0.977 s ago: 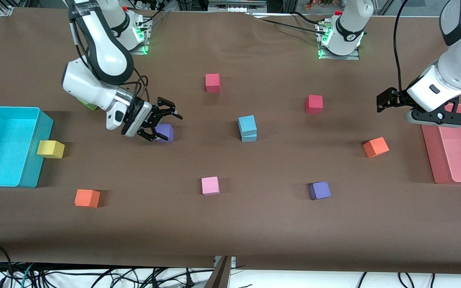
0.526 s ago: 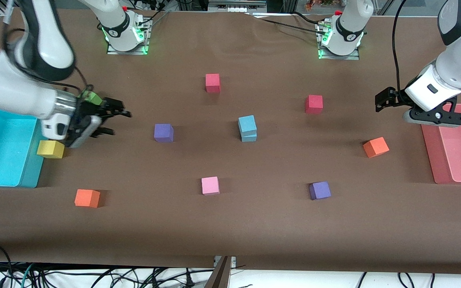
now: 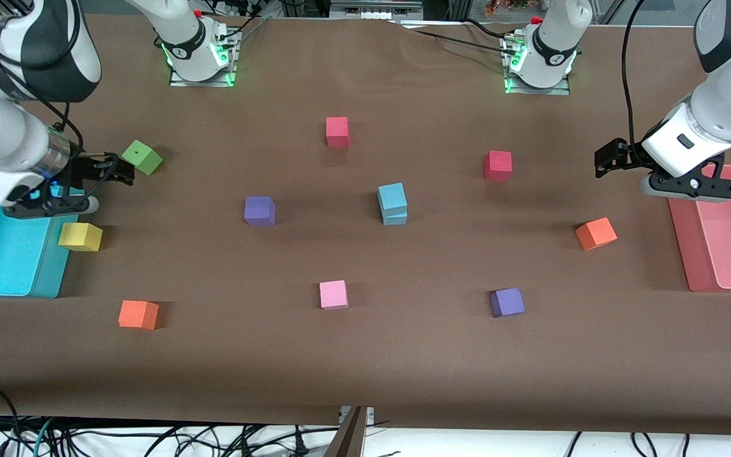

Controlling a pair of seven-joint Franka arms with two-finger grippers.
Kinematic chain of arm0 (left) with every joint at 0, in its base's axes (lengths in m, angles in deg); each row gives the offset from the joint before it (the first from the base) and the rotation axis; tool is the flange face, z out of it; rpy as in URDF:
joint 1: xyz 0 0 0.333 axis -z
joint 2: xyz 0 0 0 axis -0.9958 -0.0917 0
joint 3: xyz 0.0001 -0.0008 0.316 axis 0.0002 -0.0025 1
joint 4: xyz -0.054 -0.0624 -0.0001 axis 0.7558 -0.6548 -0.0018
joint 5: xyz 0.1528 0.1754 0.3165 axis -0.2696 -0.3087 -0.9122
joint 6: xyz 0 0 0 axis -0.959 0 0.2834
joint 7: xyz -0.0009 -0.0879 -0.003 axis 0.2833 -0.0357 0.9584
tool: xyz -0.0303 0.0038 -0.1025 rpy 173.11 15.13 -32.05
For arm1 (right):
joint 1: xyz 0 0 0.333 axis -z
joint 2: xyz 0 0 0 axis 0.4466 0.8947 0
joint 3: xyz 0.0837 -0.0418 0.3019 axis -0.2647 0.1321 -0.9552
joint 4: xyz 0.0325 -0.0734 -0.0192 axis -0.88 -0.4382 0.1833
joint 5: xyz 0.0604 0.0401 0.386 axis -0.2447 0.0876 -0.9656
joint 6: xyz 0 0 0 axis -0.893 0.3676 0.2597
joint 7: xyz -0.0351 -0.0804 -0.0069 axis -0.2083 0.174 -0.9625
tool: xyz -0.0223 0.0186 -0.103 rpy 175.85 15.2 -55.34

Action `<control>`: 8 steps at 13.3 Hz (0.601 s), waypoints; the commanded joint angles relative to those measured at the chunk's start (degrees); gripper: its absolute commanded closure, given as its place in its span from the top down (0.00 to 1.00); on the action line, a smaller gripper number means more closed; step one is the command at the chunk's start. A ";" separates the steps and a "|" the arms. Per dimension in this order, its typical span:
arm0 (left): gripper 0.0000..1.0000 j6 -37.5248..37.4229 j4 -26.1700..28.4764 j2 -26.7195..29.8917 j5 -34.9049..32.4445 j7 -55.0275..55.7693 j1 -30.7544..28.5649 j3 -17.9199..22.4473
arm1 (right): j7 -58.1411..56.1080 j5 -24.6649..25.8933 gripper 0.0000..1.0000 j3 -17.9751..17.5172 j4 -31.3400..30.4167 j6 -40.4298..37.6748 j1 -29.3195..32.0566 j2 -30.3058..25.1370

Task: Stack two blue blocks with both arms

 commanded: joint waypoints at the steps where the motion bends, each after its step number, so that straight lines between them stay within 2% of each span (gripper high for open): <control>1: 1.00 -1.15 -0.90 -0.02 -0.72 1.04 -0.32 -0.66 | 2.63 0.29 1.00 -0.73 3.50 -2.60 5.05 -1.67; 4: 1.00 -1.24 -0.90 0.07 -0.64 1.04 -0.41 -0.66 | 2.02 -2.78 1.00 -0.38 8.69 -6.46 8.93 -2.02; 6: 1.00 -1.15 -0.99 0.16 -0.64 0.69 -0.76 -0.22 | -0.77 -9.27 1.00 -0.29 9.06 -8.14 11.20 -2.28; 8: 1.00 -1.15 -1.86 -0.10 -0.64 0.87 -0.76 -0.13 | -4.03 -9.30 1.00 -0.46 8.79 -8.06 11.22 -2.37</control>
